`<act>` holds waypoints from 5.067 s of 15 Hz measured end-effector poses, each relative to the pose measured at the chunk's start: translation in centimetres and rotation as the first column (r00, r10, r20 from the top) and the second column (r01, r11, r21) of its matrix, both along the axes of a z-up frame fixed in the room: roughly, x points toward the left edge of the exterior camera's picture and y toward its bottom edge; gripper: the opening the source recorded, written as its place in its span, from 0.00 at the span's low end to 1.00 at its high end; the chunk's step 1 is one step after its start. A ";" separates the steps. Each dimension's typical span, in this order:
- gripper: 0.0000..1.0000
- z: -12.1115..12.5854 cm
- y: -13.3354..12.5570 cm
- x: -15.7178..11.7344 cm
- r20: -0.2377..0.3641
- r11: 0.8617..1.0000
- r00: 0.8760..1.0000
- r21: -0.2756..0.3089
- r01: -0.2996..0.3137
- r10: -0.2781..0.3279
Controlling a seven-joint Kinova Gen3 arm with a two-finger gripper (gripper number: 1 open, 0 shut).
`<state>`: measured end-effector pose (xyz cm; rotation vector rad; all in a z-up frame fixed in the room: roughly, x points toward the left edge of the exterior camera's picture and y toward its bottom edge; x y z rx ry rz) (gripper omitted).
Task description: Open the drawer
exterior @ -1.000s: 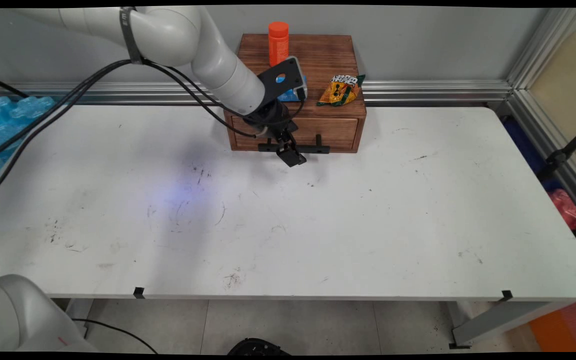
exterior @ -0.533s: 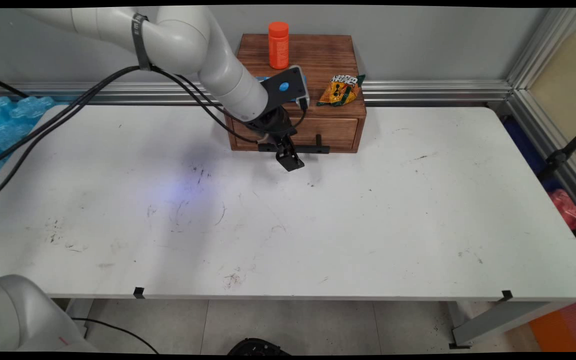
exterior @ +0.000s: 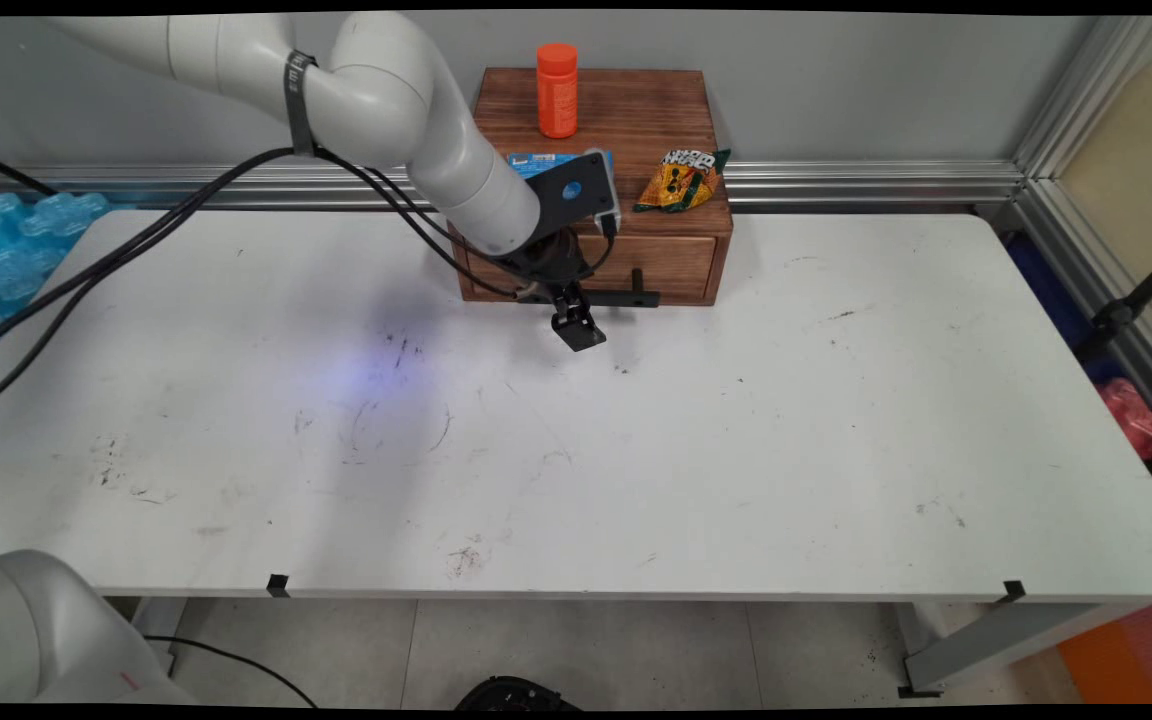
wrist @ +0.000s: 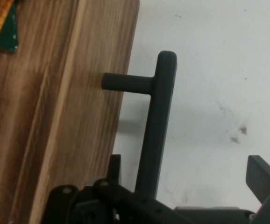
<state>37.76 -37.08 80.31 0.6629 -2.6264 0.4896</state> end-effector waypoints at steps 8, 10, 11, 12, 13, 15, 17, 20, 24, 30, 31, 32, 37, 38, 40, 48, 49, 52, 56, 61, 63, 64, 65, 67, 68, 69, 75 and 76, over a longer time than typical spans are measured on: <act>1.00 -1.4 -0.1 0.1 0.016 1.000 1.000 0.004 0.009 -0.009; 1.00 -1.6 0.0 0.0 0.017 1.000 1.000 0.006 0.011 -0.011; 1.00 -1.6 0.1 0.0 0.016 1.000 1.000 0.008 0.012 -0.012; 1.00 -1.6 0.1 -0.1 0.016 1.000 1.000 0.009 0.012 -0.012; 1.00 -1.6 0.2 -0.1 0.015 1.000 1.000 0.010 0.013 -0.013; 1.00 -1.6 0.5 -0.3 0.011 1.000 1.000 0.015 0.015 -0.015; 1.00 -1.5 0.9 -0.4 0.008 1.000 1.000 0.020 0.017 -0.017; 1.00 -1.4 1.4 -0.6 0.003 0.999 1.000 0.028 0.021 -0.021; 1.00 -1.1 2.2 -0.7 -0.003 0.999 1.000 0.039 0.026 -0.026; 1.00 -0.5 3.6 -1.0 -0.018 0.998 0.999 0.059 0.036 -0.035; 1.00 -0.4 3.9 -1.1 -0.020 0.997 0.999 0.063 0.037 -0.036; 1.00 -0.3 4.1 -1.1 -0.022 0.997 0.999 0.066 0.039 -0.038; 1.00 -0.3 5.4 -1.1 -0.029 0.995 0.998 0.085 0.053 -0.050; 1.00 -0.3 5.5 -1.1 -0.030 0.995 0.998 0.087 0.055 -0.052; 1.00 -0.3 5.8 -1.0 -0.030 0.994 0.998 0.091 0.058 -0.056; 1.00 -0.7 6.9 -0.9 -0.032 0.991 0.997 0.111 0.070 -0.067; 1.00 -0.8 7.0 -0.9 -0.032 0.991 0.997 0.113 0.072 -0.069; 1.00 -1.0 7.4 -1.0 -0.033 0.990 0.997 0.121 0.077 -0.073; 1.00 -1.2 8.0 -1.3 -0.038 0.988 0.996 0.132 0.084 -0.079; 1.00 -1.3 9.2 -1.9 -0.048 0.985 0.995 0.150 0.091 -0.084; 1.00 -1.2 9.6 -2.1 -0.051 0.983 0.995 0.157 0.093 -0.086; 1.00 -1.2 10.0 -2.2 -0.053 0.982 0.995 0.162 0.094 -0.086; 1.00 -1.2 10.2 -2.3 -0.055 0.982 0.995 0.166 0.095 -0.087; 1.00 -1.1 10.9 -2.6 -0.059 0.980 0.994 0.176 0.096 -0.087; 1.00 -1.1 11.1 -2.6 -0.060 0.979 0.994 0.180 0.097 -0.087; 1.00 -1.0 11.4 -2.7 -0.062 0.978 0.994 0.185 0.098 -0.088; 1.00 -0.8 13.5 -3.3 -0.071 0.971 0.993 0.216 0.104 -0.091; 1.00 -0.7 13.9 -3.5 -0.072 0.969 0.993 0.222 0.106 -0.092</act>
